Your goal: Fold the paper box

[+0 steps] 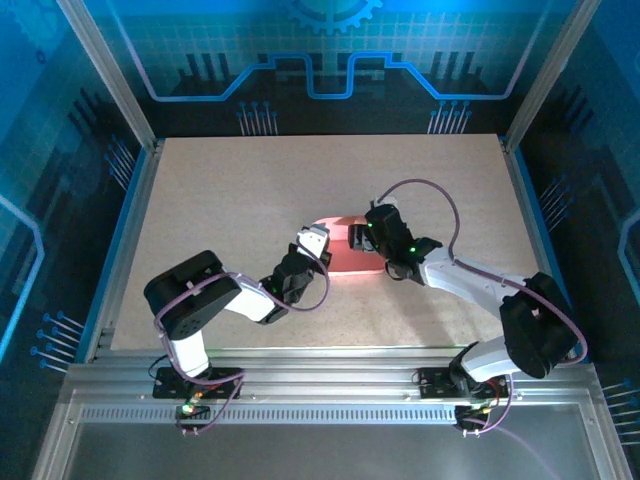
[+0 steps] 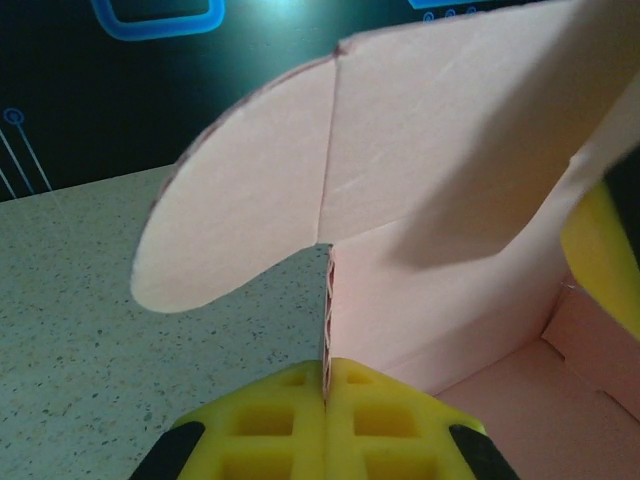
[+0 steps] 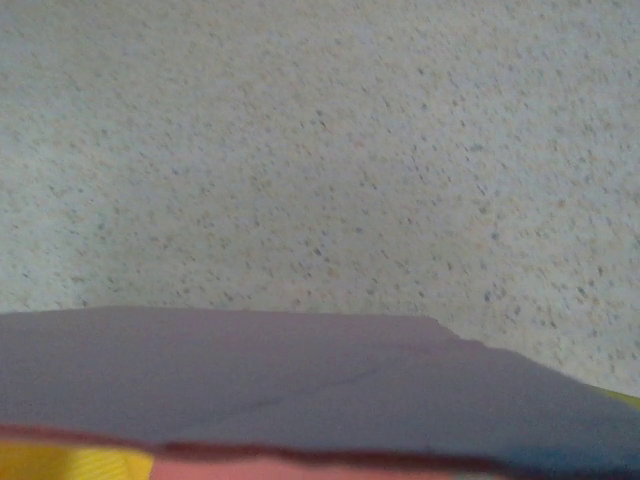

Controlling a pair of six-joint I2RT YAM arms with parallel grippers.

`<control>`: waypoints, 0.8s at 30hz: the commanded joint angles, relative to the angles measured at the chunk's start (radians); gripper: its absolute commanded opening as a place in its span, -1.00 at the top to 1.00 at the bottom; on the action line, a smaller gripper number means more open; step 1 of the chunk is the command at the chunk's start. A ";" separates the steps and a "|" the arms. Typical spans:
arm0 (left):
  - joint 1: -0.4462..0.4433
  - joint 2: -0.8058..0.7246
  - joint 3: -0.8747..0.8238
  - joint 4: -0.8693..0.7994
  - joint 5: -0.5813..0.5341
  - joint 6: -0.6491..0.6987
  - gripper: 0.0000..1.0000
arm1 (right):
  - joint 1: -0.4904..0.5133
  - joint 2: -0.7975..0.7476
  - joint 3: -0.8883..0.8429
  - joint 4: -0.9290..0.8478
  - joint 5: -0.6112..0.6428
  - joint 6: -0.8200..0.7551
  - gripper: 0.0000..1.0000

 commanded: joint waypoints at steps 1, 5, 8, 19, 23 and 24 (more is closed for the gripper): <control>-0.007 -0.042 0.026 -0.024 0.022 0.026 1.00 | -0.029 -0.015 0.060 -0.114 0.030 -0.026 -0.83; -0.001 -0.042 0.029 -0.040 0.026 0.027 1.00 | -0.099 -0.079 0.022 -0.088 -0.067 -0.049 -0.85; 0.004 -0.034 0.034 -0.046 0.039 0.018 1.00 | -0.132 -0.129 -0.027 -0.064 -0.138 -0.093 -0.85; 0.048 -0.056 0.039 -0.095 0.137 -0.032 1.00 | -0.383 -0.350 -0.197 0.011 -0.397 -0.058 -0.74; 0.076 -0.089 0.055 -0.170 0.207 -0.036 1.00 | -0.487 -0.266 -0.170 -0.004 -0.510 -0.021 -0.57; 0.085 -0.094 0.060 -0.189 0.225 -0.036 1.00 | -0.500 -0.229 -0.147 -0.023 -0.526 -0.011 -0.49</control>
